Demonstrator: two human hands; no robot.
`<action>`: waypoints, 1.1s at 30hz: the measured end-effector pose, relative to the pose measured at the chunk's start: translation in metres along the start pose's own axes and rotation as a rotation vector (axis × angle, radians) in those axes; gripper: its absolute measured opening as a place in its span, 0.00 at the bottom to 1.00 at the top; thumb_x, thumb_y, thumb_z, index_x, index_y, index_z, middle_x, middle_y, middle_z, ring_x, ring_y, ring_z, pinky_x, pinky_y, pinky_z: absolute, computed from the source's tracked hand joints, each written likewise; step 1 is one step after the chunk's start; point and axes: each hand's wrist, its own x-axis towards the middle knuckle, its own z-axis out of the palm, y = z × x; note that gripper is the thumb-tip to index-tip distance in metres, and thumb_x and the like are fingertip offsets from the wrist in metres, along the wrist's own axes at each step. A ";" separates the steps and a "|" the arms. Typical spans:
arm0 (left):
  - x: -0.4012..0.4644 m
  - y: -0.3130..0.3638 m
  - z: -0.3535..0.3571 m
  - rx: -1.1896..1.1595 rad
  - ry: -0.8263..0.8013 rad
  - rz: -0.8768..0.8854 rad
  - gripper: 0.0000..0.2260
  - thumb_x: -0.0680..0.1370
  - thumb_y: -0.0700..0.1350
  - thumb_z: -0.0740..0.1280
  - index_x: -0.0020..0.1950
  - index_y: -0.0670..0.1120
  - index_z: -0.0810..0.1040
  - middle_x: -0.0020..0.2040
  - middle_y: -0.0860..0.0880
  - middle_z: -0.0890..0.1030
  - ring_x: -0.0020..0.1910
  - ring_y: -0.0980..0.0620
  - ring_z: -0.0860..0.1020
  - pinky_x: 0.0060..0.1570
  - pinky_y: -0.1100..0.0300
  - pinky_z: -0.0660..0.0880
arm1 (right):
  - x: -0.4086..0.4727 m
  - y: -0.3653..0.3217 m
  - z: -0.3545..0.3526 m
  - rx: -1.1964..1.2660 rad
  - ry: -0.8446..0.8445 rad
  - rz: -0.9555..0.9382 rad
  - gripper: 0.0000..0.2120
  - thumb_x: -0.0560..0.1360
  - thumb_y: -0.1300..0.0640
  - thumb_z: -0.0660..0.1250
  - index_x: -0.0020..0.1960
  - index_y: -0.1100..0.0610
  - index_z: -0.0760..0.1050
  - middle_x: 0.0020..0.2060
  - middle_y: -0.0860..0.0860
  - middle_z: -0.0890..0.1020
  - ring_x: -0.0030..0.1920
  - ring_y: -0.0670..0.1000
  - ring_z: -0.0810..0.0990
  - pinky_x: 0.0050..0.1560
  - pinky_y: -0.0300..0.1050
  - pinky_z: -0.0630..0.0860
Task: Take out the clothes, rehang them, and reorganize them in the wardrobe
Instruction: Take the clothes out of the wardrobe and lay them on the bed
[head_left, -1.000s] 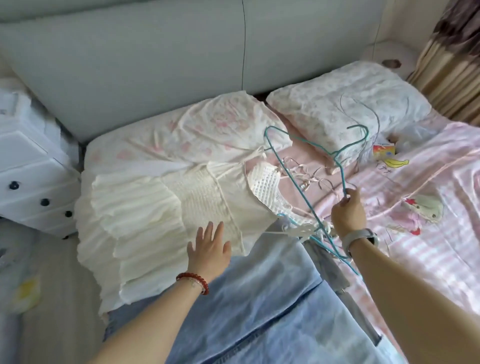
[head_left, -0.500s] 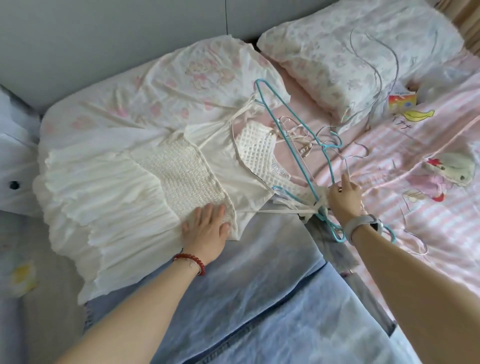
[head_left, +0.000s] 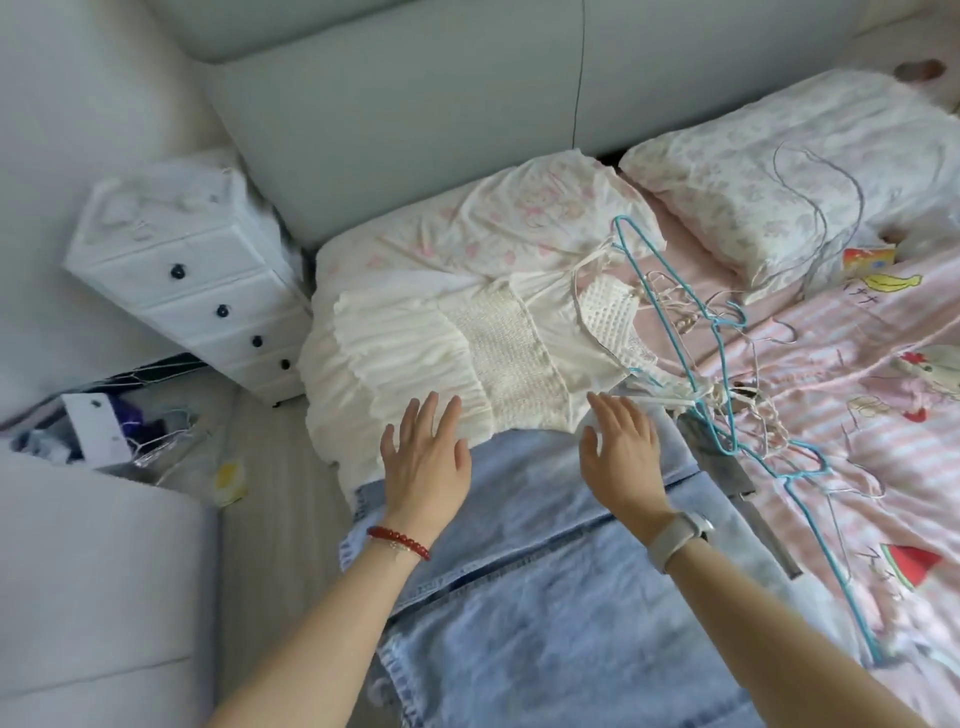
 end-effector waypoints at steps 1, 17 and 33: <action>-0.024 -0.012 -0.010 0.011 0.019 -0.033 0.22 0.81 0.47 0.53 0.75 0.50 0.55 0.76 0.48 0.54 0.75 0.49 0.51 0.71 0.47 0.49 | -0.021 -0.019 0.001 0.016 -0.008 -0.040 0.21 0.76 0.61 0.60 0.68 0.60 0.66 0.67 0.57 0.70 0.70 0.58 0.62 0.69 0.55 0.57; -0.564 -0.157 0.006 -0.069 0.046 -0.765 0.21 0.80 0.50 0.52 0.73 0.52 0.58 0.71 0.53 0.65 0.70 0.55 0.62 0.66 0.59 0.60 | -0.450 -0.209 0.086 -0.258 -0.694 -0.917 0.21 0.77 0.53 0.54 0.70 0.51 0.62 0.67 0.48 0.67 0.69 0.49 0.60 0.70 0.48 0.53; -0.930 -0.280 -0.092 -0.003 0.543 -1.707 0.21 0.80 0.49 0.55 0.73 0.50 0.61 0.73 0.49 0.62 0.73 0.51 0.57 0.70 0.51 0.54 | -0.774 -0.462 0.151 0.029 -0.939 -1.819 0.19 0.76 0.58 0.58 0.67 0.57 0.68 0.65 0.55 0.72 0.67 0.54 0.68 0.67 0.48 0.63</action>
